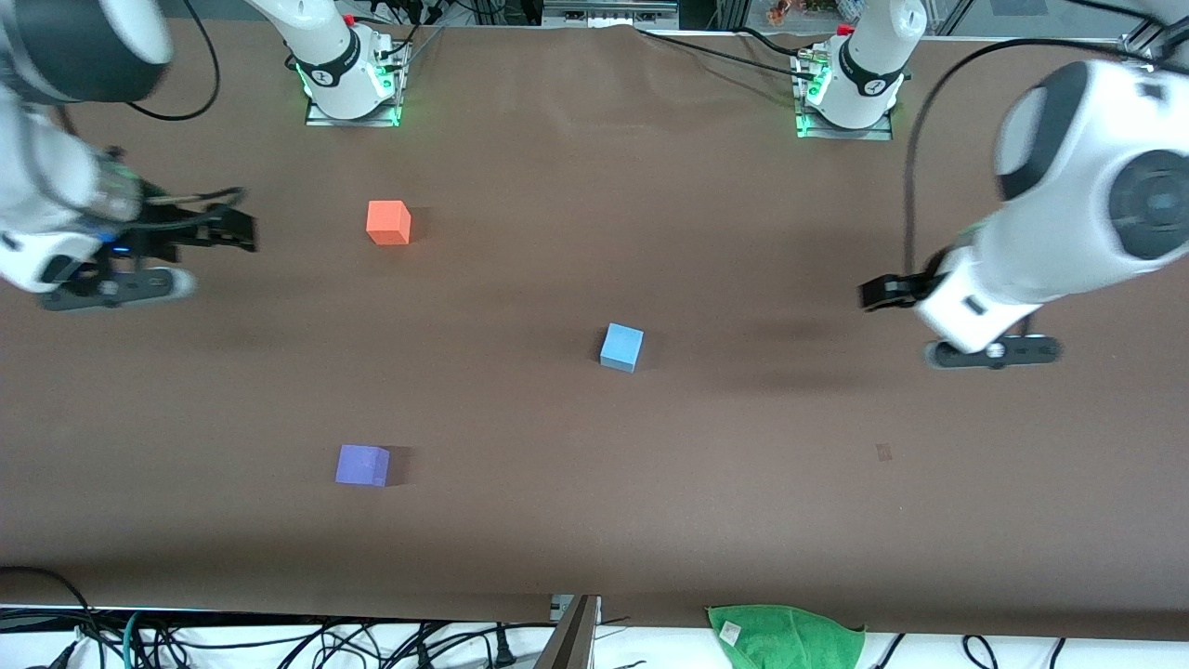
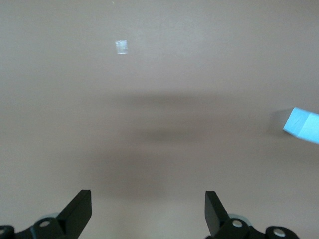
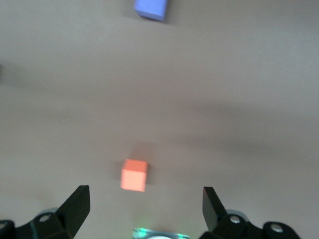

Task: Place blue block between orange and purple blocks
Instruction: 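Release the blue cube with the left gripper while the right gripper reaches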

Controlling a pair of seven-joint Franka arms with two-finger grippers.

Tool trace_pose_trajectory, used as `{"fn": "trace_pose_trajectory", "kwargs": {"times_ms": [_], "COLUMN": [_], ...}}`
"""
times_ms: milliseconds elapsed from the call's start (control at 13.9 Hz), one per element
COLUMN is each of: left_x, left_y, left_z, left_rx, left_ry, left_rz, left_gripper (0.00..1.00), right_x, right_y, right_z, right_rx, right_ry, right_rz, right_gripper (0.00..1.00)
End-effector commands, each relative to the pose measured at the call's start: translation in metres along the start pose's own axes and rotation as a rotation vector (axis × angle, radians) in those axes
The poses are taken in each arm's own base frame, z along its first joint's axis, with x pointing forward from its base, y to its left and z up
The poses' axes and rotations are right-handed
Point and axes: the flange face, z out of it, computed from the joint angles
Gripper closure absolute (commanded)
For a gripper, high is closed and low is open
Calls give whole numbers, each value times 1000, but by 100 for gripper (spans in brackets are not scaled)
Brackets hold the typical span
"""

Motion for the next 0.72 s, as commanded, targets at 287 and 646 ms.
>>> {"fn": "trace_pose_trajectory", "kwargs": {"times_ms": [287,646], "left_x": [-44,-88], "left_y": [-77,-50], "left_z": [-30,-22], "left_rx": [-6,22], "left_ry": [56,68], "left_rz": [136,155], "left_gripper": [0,0], "right_x": [33,46], "right_y": [-206,-313], "right_z": [86,177], "right_rx": [74,91], "right_ry": [80,200], "right_rz": [201,369], "right_gripper": [0,0]}}
